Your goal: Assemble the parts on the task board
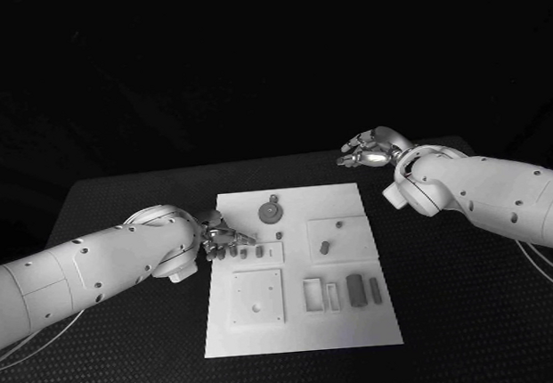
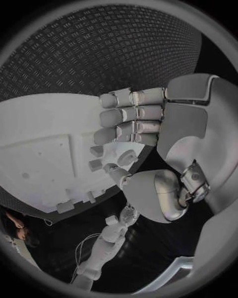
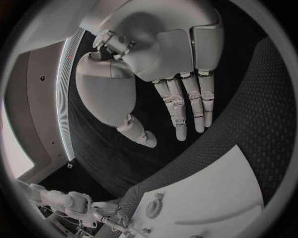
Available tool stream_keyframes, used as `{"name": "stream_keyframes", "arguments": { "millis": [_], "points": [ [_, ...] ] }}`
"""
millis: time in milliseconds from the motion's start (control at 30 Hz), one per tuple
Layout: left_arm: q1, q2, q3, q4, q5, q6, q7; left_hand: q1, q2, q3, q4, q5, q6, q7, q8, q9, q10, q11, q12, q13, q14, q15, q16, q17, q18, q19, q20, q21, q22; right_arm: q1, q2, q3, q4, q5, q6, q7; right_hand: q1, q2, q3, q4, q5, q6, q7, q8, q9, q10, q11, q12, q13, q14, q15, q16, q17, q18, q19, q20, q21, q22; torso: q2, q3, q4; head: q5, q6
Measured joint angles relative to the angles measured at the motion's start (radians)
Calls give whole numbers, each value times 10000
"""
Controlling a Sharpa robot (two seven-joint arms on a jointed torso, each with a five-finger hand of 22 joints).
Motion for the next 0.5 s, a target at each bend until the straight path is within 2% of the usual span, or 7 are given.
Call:
{"name": "stream_keyframes", "arguments": {
  "millis": [67, 167, 267, 333, 400, 433, 500],
  "points": [
    [-19, -26, 20, -89, 153, -159, 6, -21, -22, 30, 144, 0, -68, 35, -3, 0, -45, 10, -70, -35, -39, 5, -62, -31, -264, -258, 159, -196, 0, 0, -2, 0, -1, 0, 0, 0, 0, 0, 0, 0, 0, -1, 1, 0, -9, 0, 0, 0, 0, 0, 0, 0, 0, 0, 0, 0, 0, 0, 0, -1, 0, -13, 4],
    [-71, -70, 69, -151, 319, -416, 46, -21, -22, 53, 241, 0, -209, 78, -45, -16, -135, 68, -177, -73, -114, 68, -150, -70, -259, -256, 141, -154, 0, 0, -4, 0, -5, 0, 0, 0, 0, 0, 0, 0, 0, -3, 2, 0, -9, 0, 0, 0, 0, 0, 0, 0, 1, 0, 0, 0, 0, 0, 0, -5, 6, -25, 9],
    [-77, -84, 151, -168, 506, -717, 184, 298, 402, -136, 13, 0, -433, 142, -83, -19, -334, 118, -295, -102, -266, 124, -253, -116, -261, -333, 151, -193, -1, 0, -5, 0, -5, 0, 0, 0, 0, 0, 0, 0, 0, -4, 4, 0, -9, 0, 0, 0, 0, 0, 0, 0, 1, 0, 0, 0, 0, 0, -1, -5, 10, -32, 16],
    [-69, -93, 190, -169, 648, -909, 338, 998, 950, -63, -565, 146, -732, 230, -235, -36, -651, 199, -479, -164, -525, 199, -433, -189, -261, -557, 211, -314, -1, -1, -5, 0, -5, 0, 0, 1, 0, 0, 0, 0, 0, 7, -7, 0, -9, 0, 0, 0, 0, 0, 0, 0, -10, 0, 0, 0, 0, 0, -5, -5, 12, -32, 34],
    [-62, -105, 207, -182, 876, -1109, 657, 1605, 1260, -17, -1137, 441, -933, 329, -323, -62, -854, 282, -591, -201, -660, 335, -546, -246, -259, -697, 256, -361, -1, -1, -5, 0, -7, 0, 1, 1, 0, 0, 0, 0, 0, 18, -18, 10, -9, 0, 0, 0, 0, 0, 0, 0, -10, -1, 0, 0, 0, 0, -6, -5, 12, -33, 50],
    [-63, -112, 208, -181, 1054, -1274, 971, 2022, 1446, 1, -1595, 643, -1079, 444, -394, -83, -1070, 361, -712, -247, -860, 433, -666, -313, -261, -870, 293, -450, -1, -1, -5, 0, -9, 0, 1, 2, 0, 0, 0, 0, 0, 18, -19, 36, -8, 0, 0, 0, 0, 0, 0, 0, -10, 0, 0, 0, 0, 0, -6, -5, 12, -36, 61],
    [-65, -116, 207, -151, 1286, -1591, 1589, 2815, 1660, 305, -2233, 844, -1227, 516, -407, -95, -1352, 464, -907, -337, -1040, 576, -808, -396, -260, -1028, 346, -559, -2, -1, -9, 0, -11, 0, 1, 2, 0, 0, 0, 0, 0, 18, -19, 36, -8, 0, 0, 0, 0, 0, -1, 0, -10, 0, 0, 0, 0, 0, -6, -5, 11, -40, 83]
  ]
}}
